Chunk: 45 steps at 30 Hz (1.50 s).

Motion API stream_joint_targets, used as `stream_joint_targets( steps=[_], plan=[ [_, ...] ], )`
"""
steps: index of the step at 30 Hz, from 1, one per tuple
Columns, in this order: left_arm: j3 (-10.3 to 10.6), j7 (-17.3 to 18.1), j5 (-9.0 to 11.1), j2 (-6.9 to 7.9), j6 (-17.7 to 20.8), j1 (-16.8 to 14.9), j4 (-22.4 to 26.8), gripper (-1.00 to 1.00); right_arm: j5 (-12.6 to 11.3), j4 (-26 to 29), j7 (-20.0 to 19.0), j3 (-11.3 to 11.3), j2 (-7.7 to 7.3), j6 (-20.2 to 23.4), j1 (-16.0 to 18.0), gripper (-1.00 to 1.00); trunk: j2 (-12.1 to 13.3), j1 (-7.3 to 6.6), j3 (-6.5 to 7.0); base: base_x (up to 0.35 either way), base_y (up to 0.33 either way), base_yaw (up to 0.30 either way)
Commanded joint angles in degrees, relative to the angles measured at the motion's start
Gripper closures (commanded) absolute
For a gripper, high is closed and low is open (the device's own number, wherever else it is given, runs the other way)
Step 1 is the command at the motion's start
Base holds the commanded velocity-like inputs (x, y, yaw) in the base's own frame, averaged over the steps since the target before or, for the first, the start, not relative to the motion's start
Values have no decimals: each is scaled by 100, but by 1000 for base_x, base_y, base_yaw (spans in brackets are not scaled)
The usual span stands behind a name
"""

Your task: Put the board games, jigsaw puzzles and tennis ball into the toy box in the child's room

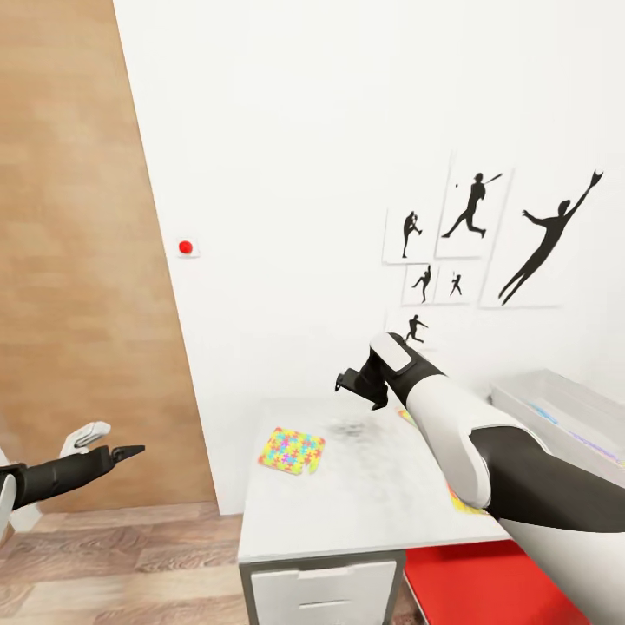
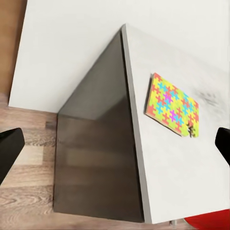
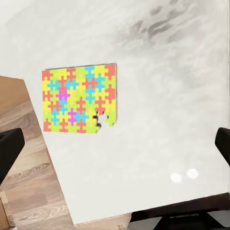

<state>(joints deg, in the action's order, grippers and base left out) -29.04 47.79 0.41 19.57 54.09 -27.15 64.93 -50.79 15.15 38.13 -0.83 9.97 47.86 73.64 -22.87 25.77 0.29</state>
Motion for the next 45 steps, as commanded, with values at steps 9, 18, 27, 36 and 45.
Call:
stream_joint_targets(
  steps=[9,18,27,36,45],
  plan=[
    [-7,22,3,8,33,-1,0,-100,-53,6,54,-10,3,-7,1,-100,-5,1,-7,-142,171,-275],
    [-10,6,2,10,31,-1,-4,-100,-53,2,51,-13,3,-13,1,-100,-5,1,-15,44,12,-60],
    [-27,-334,17,3,43,-1,-7,-100,-53,-3,46,-13,3,-14,1,-100,-5,1,-15,34,1,129],
    [-28,-1451,30,-29,84,-20,-10,-100,-53,-3,46,-108,3,-22,1,-100,-5,1,-25,2,0,43],
    [0,-1643,26,-33,49,-74,-368,-100,-47,-226,44,-137,3,-83,1,-100,-5,1,-96,0,0,110]
  ],
)
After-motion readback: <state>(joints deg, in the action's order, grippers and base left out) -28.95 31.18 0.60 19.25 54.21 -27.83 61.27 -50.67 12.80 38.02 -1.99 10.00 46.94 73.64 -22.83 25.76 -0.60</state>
